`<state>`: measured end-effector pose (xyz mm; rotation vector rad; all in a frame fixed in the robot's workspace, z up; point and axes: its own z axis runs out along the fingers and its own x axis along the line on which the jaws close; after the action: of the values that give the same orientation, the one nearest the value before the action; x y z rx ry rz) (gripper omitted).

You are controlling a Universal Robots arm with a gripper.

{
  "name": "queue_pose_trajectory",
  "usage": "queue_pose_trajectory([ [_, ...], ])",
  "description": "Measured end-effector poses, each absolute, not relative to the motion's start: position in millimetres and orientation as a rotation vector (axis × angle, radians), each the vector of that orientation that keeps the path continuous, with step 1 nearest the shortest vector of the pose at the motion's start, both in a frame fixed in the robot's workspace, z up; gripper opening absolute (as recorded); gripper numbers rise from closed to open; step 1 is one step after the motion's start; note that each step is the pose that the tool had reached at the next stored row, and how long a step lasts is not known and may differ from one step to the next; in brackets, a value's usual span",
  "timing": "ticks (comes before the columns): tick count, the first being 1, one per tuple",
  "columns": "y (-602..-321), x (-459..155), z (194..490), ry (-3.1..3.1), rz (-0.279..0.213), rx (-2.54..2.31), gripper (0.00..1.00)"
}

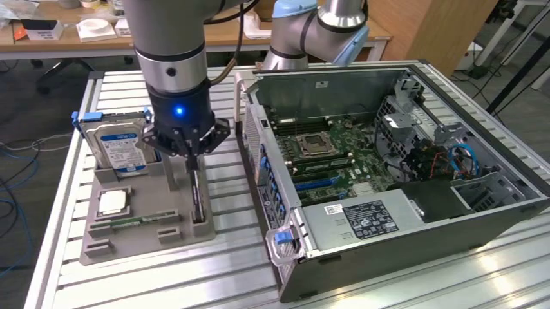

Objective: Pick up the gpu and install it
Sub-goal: 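Pick up the gpu and move the gpu toward the slot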

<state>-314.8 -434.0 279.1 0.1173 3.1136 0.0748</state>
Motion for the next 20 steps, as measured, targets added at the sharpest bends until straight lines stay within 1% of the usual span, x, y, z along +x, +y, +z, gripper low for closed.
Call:
queue_pose_trajectory([
  [10, -434.8, -315.9, 277.1, 3.114, 0.075, 0.117, 0.11],
  [11, -434.8, -315.9, 277.1, 3.114, 0.075, 0.117, 0.16],
  [12, -434.8, -315.9, 277.1, 3.114, 0.075, 0.117, 0.16],
  [14, -434.8, -315.9, 277.1, 3.114, 0.075, 0.117, 0.29],
  [15, -434.8, -315.9, 277.1, 3.114, 0.075, 0.117, 0.29],
  [18, -434.8, -315.9, 277.1, 3.114, 0.075, 0.117, 0.47],
  [20, -434.8, -315.9, 277.1, 3.114, 0.075, 0.117, 0.47],
])
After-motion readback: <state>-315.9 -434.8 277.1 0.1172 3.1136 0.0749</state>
